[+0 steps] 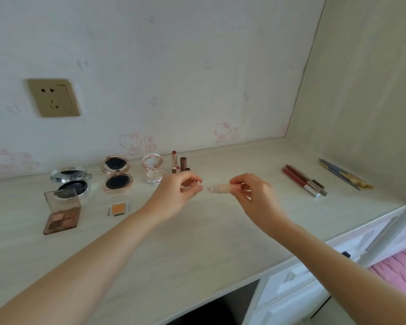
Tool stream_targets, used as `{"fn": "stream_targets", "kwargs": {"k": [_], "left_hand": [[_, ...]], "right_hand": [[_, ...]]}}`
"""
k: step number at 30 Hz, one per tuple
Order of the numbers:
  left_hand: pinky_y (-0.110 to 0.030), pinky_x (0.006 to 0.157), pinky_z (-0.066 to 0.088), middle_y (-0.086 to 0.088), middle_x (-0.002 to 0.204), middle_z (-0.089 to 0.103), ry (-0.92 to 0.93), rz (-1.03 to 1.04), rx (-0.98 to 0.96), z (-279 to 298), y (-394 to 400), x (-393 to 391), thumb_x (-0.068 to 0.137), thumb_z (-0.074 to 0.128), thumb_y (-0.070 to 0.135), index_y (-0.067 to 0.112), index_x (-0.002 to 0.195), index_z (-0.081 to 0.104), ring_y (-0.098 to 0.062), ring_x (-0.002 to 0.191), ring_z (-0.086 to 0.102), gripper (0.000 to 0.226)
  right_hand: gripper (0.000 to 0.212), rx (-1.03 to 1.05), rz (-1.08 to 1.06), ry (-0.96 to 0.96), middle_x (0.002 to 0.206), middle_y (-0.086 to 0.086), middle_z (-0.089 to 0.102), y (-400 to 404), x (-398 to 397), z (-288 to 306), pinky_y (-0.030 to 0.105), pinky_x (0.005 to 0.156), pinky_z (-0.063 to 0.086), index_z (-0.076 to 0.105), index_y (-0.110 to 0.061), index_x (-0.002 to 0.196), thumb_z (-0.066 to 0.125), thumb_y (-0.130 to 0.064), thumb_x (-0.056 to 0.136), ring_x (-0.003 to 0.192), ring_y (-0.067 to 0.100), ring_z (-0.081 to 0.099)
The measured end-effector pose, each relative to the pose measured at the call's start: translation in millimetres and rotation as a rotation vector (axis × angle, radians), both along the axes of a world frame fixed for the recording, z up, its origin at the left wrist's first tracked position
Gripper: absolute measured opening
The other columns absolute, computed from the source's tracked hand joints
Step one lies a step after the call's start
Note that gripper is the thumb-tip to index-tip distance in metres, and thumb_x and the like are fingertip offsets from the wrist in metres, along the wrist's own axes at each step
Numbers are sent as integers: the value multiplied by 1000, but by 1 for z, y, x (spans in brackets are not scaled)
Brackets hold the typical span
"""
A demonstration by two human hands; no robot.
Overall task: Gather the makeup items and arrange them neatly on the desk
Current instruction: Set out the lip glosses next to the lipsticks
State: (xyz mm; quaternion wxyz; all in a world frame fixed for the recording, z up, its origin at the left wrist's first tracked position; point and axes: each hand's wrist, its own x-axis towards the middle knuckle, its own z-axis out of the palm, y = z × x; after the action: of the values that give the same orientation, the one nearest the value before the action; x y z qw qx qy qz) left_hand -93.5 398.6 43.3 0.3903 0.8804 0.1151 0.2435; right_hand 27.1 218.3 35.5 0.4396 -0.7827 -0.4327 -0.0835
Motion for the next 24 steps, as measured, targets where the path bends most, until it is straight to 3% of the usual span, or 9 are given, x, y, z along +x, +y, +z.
{"fn": "stream_targets", "kwargs": {"k": [6, 10, 20, 24], "left_hand": [[-26, 78, 52, 7, 90, 72, -27, 77, -118, -5, 15, -41, 83, 72, 19, 26, 97, 66, -6, 84, 66, 17], [-32, 80, 53, 1, 89, 73, -26, 109, -164, -4, 20, -62, 78, 77, 14, 24, 94, 65, -14, 85, 67, 22], [-12, 74, 48, 4, 87, 71, 9, 168, -95, -1, 34, -107, 80, 75, 10, 18, 94, 68, 3, 78, 64, 17], [-17, 78, 50, 9, 84, 71, 43, 186, -54, -2, 39, -120, 79, 76, 14, 21, 94, 72, -2, 81, 66, 17]], "right_hand": [[7, 110, 40, 269, 91, -14, 68, 19, -27, 7, 6, 67, 46, 67, -23, 96, 65, -23, 89, 87, -5, 63], [9, 111, 136, 288, 90, -16, 68, 35, -50, 7, 7, 66, 47, 67, -24, 92, 68, -16, 87, 86, -3, 65], [13, 23, 284, 191, 91, -15, 66, 60, -79, 8, 13, 76, 52, 64, -29, 90, 69, -17, 85, 86, 1, 64], [21, -21, 357, 154, 91, -17, 65, 65, -87, 9, 16, 83, 53, 63, -29, 89, 70, -10, 84, 87, 3, 64]]}}
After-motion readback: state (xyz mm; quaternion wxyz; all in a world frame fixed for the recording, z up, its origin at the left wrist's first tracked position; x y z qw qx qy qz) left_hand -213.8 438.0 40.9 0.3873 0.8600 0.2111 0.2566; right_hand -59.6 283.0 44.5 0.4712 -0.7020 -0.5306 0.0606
